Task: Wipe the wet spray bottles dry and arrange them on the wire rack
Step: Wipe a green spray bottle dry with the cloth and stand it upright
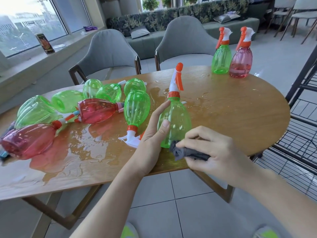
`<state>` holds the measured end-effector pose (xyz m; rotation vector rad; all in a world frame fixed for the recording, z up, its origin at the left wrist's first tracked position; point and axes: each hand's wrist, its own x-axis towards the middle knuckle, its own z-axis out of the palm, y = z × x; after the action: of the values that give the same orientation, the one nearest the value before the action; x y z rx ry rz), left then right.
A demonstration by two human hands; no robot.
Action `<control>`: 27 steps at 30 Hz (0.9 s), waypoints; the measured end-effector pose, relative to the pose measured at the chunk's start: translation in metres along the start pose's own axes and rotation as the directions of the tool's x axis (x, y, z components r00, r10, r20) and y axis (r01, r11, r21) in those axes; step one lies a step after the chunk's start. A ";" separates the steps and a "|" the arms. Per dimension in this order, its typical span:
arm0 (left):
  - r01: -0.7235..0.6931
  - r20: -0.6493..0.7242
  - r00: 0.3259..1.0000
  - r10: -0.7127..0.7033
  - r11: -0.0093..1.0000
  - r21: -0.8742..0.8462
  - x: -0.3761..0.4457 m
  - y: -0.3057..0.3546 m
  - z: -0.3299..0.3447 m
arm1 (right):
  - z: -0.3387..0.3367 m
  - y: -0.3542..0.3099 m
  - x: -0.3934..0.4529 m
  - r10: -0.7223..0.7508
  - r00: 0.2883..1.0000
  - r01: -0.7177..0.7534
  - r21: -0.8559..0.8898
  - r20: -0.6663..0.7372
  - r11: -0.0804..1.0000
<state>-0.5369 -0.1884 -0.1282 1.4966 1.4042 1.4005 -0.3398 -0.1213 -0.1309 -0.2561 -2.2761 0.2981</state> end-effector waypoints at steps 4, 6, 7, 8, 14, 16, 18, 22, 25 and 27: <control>0.003 0.005 1.000 -0.003 0.999 -0.043 0.000 0.002 -0.001 | 0.003 -0.001 -0.004 -0.098 0.995 0.101 -0.095 0.035 0.990; 0.000 0.014 1.000 0.001 0.997 -0.073 -0.002 0.001 -0.003 | 0.002 0.001 0.000 -0.090 0.996 0.088 -0.103 -0.009 0.991; -0.003 0.029 1.000 0.006 0.996 -0.090 -0.003 0.000 -0.003 | 0.001 0.001 0.002 -0.070 0.997 0.065 -0.097 -0.043 0.993; -0.010 0.044 0.999 0.015 0.994 -0.111 -0.004 -0.001 -0.003 | 0.000 0.001 0.005 -0.042 0.996 0.035 -0.085 -0.082 0.996; -0.021 0.112 0.993 0.036 0.990 -0.138 -0.011 -0.003 -0.006 | -0.015 0.010 0.028 0.239 0.922 -0.208 0.131 -0.304 0.969; 0.002 0.121 0.993 0.016 0.989 -0.149 -0.014 -0.004 -0.005 | -0.015 0.014 0.029 0.358 0.878 -0.280 0.265 -0.318 0.923; 0.010 0.114 0.993 0.010 0.986 -0.168 -0.017 -0.005 -0.004 | -0.012 0.011 0.028 0.400 0.867 -0.298 0.336 -0.296 0.894; 0.019 0.096 0.995 0.004 0.970 -0.243 -0.018 -0.005 -0.004 | -0.007 0.001 0.018 0.322 0.924 -0.246 0.321 -0.209 0.915; 0.019 0.074 0.997 0.004 0.951 -0.307 -0.017 -0.004 -0.002 | -0.009 0.001 0.016 0.286 0.940 -0.232 0.264 -0.188 0.936; 0.014 0.066 0.998 0.007 0.949 -0.314 -0.017 -0.003 -0.001 | -0.011 0.005 0.019 0.280 0.939 -0.232 0.233 -0.199 0.944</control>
<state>-0.5366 -0.2039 -0.1353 1.3188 1.0821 1.4789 -0.3440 -0.1099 -0.1119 -0.4578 -1.9648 0.6062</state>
